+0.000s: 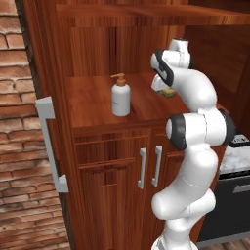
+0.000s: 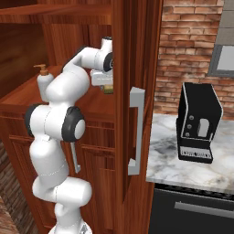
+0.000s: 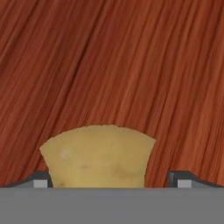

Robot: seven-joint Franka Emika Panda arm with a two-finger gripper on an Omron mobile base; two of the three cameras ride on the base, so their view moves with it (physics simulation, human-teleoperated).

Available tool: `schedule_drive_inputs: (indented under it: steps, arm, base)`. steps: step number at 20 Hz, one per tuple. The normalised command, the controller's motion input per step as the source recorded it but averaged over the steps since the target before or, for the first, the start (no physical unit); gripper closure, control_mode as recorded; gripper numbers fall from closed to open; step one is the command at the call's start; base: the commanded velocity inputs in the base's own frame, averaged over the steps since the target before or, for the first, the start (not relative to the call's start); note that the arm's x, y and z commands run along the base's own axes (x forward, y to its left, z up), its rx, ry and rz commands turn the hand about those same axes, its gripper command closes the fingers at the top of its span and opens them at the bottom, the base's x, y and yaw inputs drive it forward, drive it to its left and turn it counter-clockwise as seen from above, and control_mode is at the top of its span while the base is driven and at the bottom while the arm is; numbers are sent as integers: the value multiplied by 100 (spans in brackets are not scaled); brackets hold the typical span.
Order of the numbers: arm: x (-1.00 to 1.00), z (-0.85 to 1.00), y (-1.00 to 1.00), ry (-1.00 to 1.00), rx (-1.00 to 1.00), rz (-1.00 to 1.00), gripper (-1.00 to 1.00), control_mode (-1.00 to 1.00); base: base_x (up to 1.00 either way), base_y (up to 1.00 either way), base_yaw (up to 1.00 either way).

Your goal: Locate and retrieve the soap dispenser and sponge from the cabinet. Place them next to the sink.

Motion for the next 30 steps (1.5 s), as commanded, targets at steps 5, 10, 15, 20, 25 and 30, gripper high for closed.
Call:
schedule_drive_inputs:
  steps: [5, 10, 15, 20, 25, 30]
  arm:
    - [-1, -18, 3, 8, 0, 2, -100, -100]
    - [-10, -32, 27, 4, 0, 3, 100, -100]
    - [0, -8, 8, -4, 0, 0, 100, -100]
    - [-14, 6, 0, -6, 1, -10, 100, -100]
    - [-25, 6, 3, -3, 1, -16, 100, -100]
    - [-20, 6, 8, 0, 0, -15, 100, -100]
  base:
    - [0, 0, 0]
    - [0, 0, 0]
    - [0, 0, 0]
    - [0, 0, 0]
    - [0, 0, 0]
    - [0, 0, 0]
